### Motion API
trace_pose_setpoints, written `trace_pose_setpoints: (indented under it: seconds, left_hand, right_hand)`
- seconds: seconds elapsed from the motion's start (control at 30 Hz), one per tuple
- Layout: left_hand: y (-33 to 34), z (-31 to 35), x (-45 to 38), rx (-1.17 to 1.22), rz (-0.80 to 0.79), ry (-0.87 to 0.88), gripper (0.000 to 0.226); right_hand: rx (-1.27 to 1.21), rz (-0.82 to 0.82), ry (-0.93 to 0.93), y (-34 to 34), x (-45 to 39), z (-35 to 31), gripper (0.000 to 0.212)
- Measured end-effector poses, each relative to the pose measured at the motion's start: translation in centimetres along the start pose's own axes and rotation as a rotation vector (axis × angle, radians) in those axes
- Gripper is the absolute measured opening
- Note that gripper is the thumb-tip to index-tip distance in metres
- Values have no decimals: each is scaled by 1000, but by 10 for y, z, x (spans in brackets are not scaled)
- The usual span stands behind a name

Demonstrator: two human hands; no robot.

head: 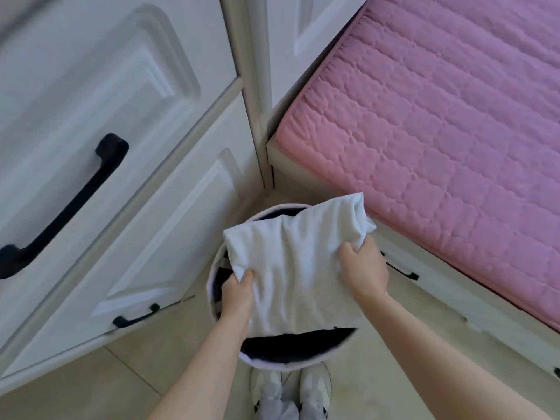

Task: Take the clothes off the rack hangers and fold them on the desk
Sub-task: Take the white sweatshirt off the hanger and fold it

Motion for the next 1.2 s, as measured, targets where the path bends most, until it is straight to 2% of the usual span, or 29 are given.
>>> trace_pose_setpoints:
  seconds: [0.07,0.13,0.27,0.33,0.53,0.7,0.83,0.97,1.2]
  left_hand:
    - [7,-11,-16,-16,46,-19,32]
    - [5,-18,-28,-37,120,-39,34]
    - [-5,-38,-46,-124,210,-113,42]
    - [-7,-47,-55,-146,217,-143,43]
    - [16,-66,-93,-136,217,-111,41]
    - [32,-78,-125,-395,230,-68,37]
    - [40,-83,-143,-514,207,-88,38]
    - [44,-88,-148,-605,150,-186,42]
    - [43,-66,-93,-667,-11,-109,60]
  right_hand:
    - [81,62,-66,19,-3,-3,12]
    - [166,53,-127,42,-3,-6,22]
    - [248,-165,-137,87,-16,9,29]
    - [225,-211,-124,96,-32,21,32]
    - [358,-291,47,126,-91,58,41]
    - [358,-314,178,148,-124,89,41]
    - [414,-291,282,161,-133,109,41]
    - [386,-264,276,160,-129,108,43]
    - [249,-424,57,133,-80,58,48]
Point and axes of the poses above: each hand's wrist, its own x-axis away from the middle knuckle, its own y-axis out of the palm, z = x × y, the point moved 5 cm from there along -x, towards the middle knuckle, and after that the axes turned 1 degree about -x, right-handed, at the moved point
